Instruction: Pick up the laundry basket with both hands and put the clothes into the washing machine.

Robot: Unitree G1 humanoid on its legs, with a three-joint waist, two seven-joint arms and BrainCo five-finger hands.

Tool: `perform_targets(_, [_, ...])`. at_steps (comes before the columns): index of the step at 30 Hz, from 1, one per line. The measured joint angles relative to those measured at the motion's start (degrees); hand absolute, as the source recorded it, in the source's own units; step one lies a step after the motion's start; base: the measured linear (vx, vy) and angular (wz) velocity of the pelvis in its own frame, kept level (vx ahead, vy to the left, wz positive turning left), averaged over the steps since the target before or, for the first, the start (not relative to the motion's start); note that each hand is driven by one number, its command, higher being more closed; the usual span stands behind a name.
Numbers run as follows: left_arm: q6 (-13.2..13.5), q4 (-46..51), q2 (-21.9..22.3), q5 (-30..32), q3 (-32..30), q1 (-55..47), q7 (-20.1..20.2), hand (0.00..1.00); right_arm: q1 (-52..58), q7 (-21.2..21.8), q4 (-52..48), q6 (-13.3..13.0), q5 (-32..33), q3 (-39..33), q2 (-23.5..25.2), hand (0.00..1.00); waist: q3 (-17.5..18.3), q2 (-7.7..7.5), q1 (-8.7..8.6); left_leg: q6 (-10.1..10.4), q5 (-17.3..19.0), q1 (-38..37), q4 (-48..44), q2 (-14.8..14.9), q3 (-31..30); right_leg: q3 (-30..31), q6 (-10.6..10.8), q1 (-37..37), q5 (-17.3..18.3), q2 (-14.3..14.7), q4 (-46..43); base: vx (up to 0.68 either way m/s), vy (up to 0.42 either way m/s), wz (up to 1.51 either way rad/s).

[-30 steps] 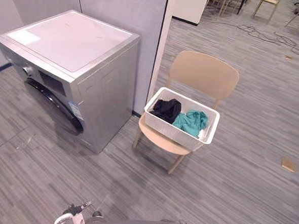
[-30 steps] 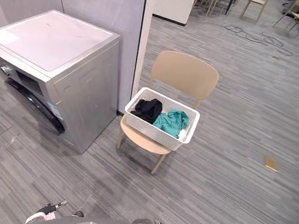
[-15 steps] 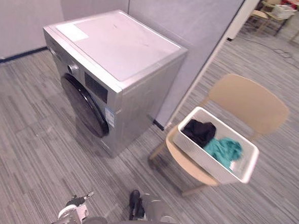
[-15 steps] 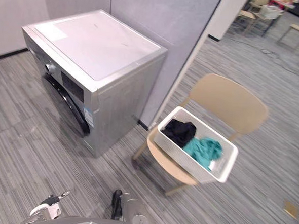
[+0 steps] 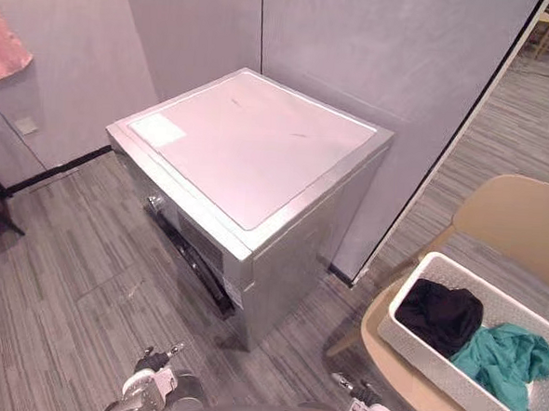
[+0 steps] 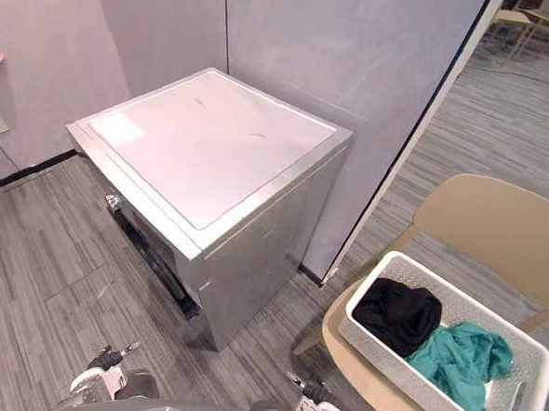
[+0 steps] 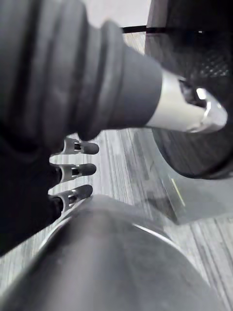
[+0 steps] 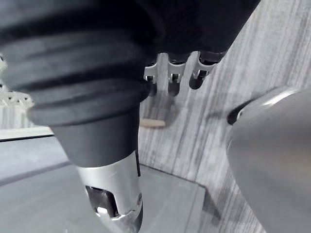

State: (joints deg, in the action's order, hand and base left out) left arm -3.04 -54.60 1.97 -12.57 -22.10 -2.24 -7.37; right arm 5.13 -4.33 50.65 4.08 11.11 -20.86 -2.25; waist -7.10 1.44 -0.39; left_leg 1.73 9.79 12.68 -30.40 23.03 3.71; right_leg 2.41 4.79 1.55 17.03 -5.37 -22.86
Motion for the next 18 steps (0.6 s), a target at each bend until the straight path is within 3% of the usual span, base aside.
perform_targets(1, [0.37,-0.06,-0.26,-0.49,0.06,-0.07,-0.25,0.0,-0.05,-0.02,-0.22,-0.14,0.0,-0.01,-0.05,0.0,0.09,-0.18,-0.05,-0.78,-1.07,0.16,1.42,0.31,-1.65,0.99,1.16,-1.24,1.53,-0.87,-1.87,0.25,0.557,-0.6])
perform_targets(2, [0.64,-0.35,-0.86,-0.97,0.35,-0.14,-0.69,0.0,-0.49,-0.07,0.04,-0.16,0.0,-0.12,-0.57,0.0,0.1,-0.36,-0.04,-0.69,-3.16,0.3,1.28,0.2,-5.49,3.53,3.54,-3.8,5.21,-2.85,-6.05,0.27,0.671,-0.52])
perform_targets(3, [0.64,-1.75,-1.21,-1.12,1.06,-0.4,-0.7,0.0,-0.45,-0.08,0.8,-0.12,-0.03,-0.21,-1.42,0.0,0.3,0.09,-0.55,1.63,-5.13,-0.5,1.61,-0.14,-6.27,5.14,6.29,-4.41,7.66,-4.88,-8.57,0.28,0.744,-0.44])
perform_targets(4, [0.62,-2.68,-1.16,-1.1,1.5,-0.54,-0.7,0.0,-0.24,-0.09,1.33,-0.11,-0.04,-0.23,-1.91,0.0,0.63,0.62,-0.78,3.54,-7.01,-1.46,2.26,-0.34,-5.44,5.53,7.68,-3.9,8.36,-5.72,-8.63,0.28,0.744,-0.17])
perform_targets(5, [0.57,-3.76,-1.45,-0.82,2.36,-0.79,-0.78,0.0,-0.18,-0.07,2.92,-0.04,-0.04,-0.87,-1.94,0.0,1.42,0.05,-1.16,12.81,-0.62,-3.01,2.11,-1.32,-3.39,6.72,10.19,-2.47,8.63,-7.96,-7.64,0.28,0.74,0.17])
perform_targets(6, [0.31,-4.32,-3.75,-0.75,3.06,-0.68,-0.59,0.0,-0.95,-0.01,5.55,0.01,-0.03,-2.42,0.52,0.0,1.87,-2.3,-1.57,12.51,3.12,-1.92,-0.25,-4.52,-2.23,8.81,11.01,-2.07,6.18,-10.98,-5.97,0.27,0.721,0.24])
perform_targets(7, [0.2,-5.18,-5.88,-0.65,3.93,-1.22,-0.61,0.0,-1.1,0.1,7.07,0.11,0.27,-3.62,2.25,0.0,2.74,-4.37,-1.55,12.41,3.1,-0.7,-1.16,-6.33,-1.95,10.54,10.84,-2.36,2.33,-12.22,-4.18,0.22,0.635,0.3])
perform_targets(8, [-0.39,-5.95,-7.39,-0.65,4.42,-1.47,-0.65,0.0,-1.37,0.12,7.6,0.07,0.22,-4.97,3.18,0.0,3.09,-4.72,-1.5,12.25,3.2,-0.7,-0.46,-7.06,-1.84,11.38,11.29,-1.28,-4.87,-12.25,-1.52,0.16,0.483,0.19])
perform_targets(9, [-0.49,-6.26,-7.8,-0.29,4.93,-1.47,-0.66,0.0,-1.36,0.14,7.62,0.06,0.21,-5.28,3.21,0.0,3.22,-4.52,-1.46,12.19,3.17,-0.98,0.2,-7.4,-1.83,11.42,11.32,-1.25,-8.64,-12.25,-0.47,0.17,0.55,0.26])
perform_targets(10, [-0.66,-6.83,-8.15,0.58,6.55,-1.53,-0.62,0.0,-1.41,0.14,7.58,-0.05,0.18,-5.28,3.14,0.0,3.34,-4.25,-1.13,11.45,2.82,-1.9,2.86,-8.32,-1.25,11.82,10.88,-2.3,-15.26,-12.33,-0.36,0.12,0.419,0.21])
perform_targets(11, [-0.74,-6.9,-8.24,0.54,6.91,-1.61,-0.58,0.0,-1.41,0.19,7.56,-0.09,0.25,-5.31,3.3,0.0,3.41,-4.15,-1.01,10.7,2.38,-2.16,3.92,-8.77,-0.56,12.33,10.5,-3.32,-18.39,-12.42,-0.76,0.1,0.471,0.11])
perform_targets(12, [-0.82,-6.94,-8.7,0.57,8.21,-1.48,-0.58,0.0,-1.41,0.28,7.07,-0.08,0.0,-5.12,3.18,0.0,3.62,-3.64,-0.97,9.27,1.48,-2.5,5.84,-9.62,0.19,13.0,10.0,-5.05,-24.6,-12.45,-0.74,0.06,0.452,-0.19])
perform_targets(13, [-0.94,-7.34,-8.91,0.97,10.08,-2.03,-0.6,0.0,-1.42,0.23,6.45,-0.04,-0.17,-4.7,2.58,0.0,4.1,-2.87,-0.61,8.39,0.94,-2.64,7.45,-9.73,1.74,11.79,5.91,-7.31,-29.14,-12.38,-0.09,0.04,0.413,-0.36])
perform_targets(15, [-1.32,-7.58,-9.72,1.59,11.37,-2.13,-0.75,0.0,-1.86,0.09,6.39,-0.09,-0.24,-2.64,1.59,0.0,4.06,-2.01,-0.19,6.99,0.05,-2.7,9.22,-9.07,4.43,6.28,0.29,-10.29,-30.04,-11.85,0.34,0.0,0.23,-0.64])
perform_targets(16, [-1.37,-7.67,-10.21,1.58,11.36,-2.11,-0.93,0.0,-2.64,0.04,6.45,0.02,-0.24,-1.06,1.1,0.0,3.97,-1.78,-0.63,6.47,-0.75,-3.03,11.26,-8.51,5.77,1.76,0.79,-11.63,-24.38,-9.52,-1.38,-0.03,0.122,-0.61])
perform_targets(18, [-1.38,-7.94,-9.94,1.57,11.64,-2.24,-1.01,0.0,-2.97,0.01,6.36,0.03,-0.33,1.95,0.43,0.0,3.83,-1.59,-0.53,6.18,-2.4,-4.89,14.16,-8.52,8.15,-3.64,1.07,-12.41,-18.84,-7.35,-3.32,-0.05,0.038,-0.69])
